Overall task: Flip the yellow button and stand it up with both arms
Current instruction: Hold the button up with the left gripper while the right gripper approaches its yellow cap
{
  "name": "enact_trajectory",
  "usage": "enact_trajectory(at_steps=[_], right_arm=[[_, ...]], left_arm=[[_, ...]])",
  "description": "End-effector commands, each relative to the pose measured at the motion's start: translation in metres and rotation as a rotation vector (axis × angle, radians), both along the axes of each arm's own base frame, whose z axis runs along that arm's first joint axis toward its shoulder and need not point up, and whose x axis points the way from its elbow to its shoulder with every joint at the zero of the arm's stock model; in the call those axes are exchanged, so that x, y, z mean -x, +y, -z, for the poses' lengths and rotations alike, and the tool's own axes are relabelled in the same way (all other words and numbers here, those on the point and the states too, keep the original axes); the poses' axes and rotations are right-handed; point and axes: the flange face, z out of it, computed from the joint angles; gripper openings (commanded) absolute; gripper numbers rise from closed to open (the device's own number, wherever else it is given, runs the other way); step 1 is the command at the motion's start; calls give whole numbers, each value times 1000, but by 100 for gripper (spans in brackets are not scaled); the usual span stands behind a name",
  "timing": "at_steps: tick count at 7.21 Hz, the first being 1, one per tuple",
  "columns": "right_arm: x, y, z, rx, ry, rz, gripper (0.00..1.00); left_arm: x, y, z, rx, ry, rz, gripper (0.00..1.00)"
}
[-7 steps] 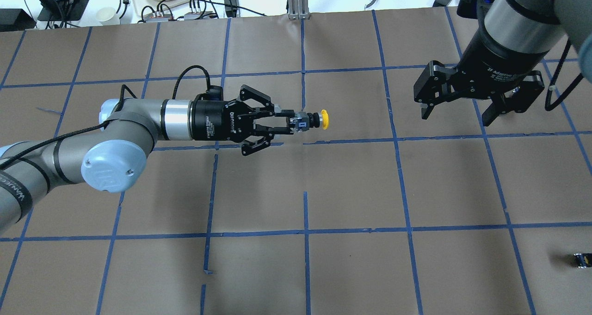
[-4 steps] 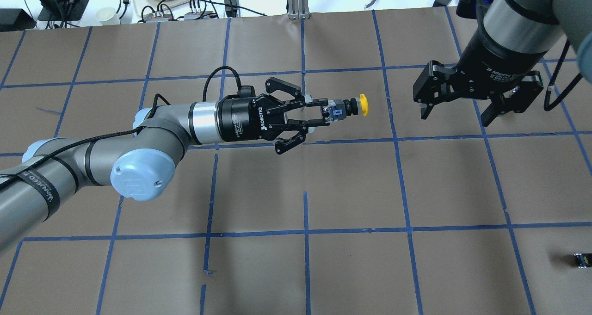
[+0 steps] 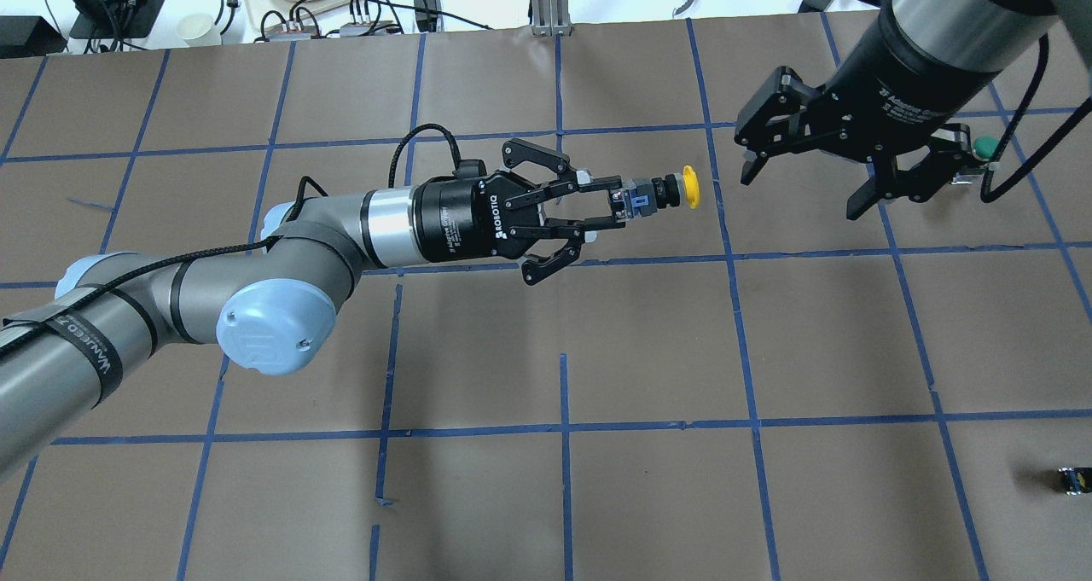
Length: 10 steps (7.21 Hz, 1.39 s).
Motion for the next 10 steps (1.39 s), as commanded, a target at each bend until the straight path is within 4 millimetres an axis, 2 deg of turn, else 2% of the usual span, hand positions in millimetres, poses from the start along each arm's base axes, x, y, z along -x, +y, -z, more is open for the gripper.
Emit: enact_trajectory(at_steps=[1, 2, 3, 4, 6, 10], right_arm=[[12, -12, -19, 31, -184, 117, 100], [31, -19, -18, 28, -263, 180, 100], [39, -26, -5, -13, -334, 230, 100], [32, -26, 13, -98, -422, 337, 100], [24, -17, 53, -228, -495, 447, 99], [22, -17, 61, -283, -523, 494, 99]], left_arm=[[0, 0, 0, 2, 1, 0, 16], [0, 0, 0, 2, 1, 0, 16], [0, 0, 0, 2, -1, 1, 16], [1, 0, 0, 2, 1, 2, 16], [2, 0, -2, 5, 1, 3, 16], [3, -1, -4, -8, 3, 8, 16]])
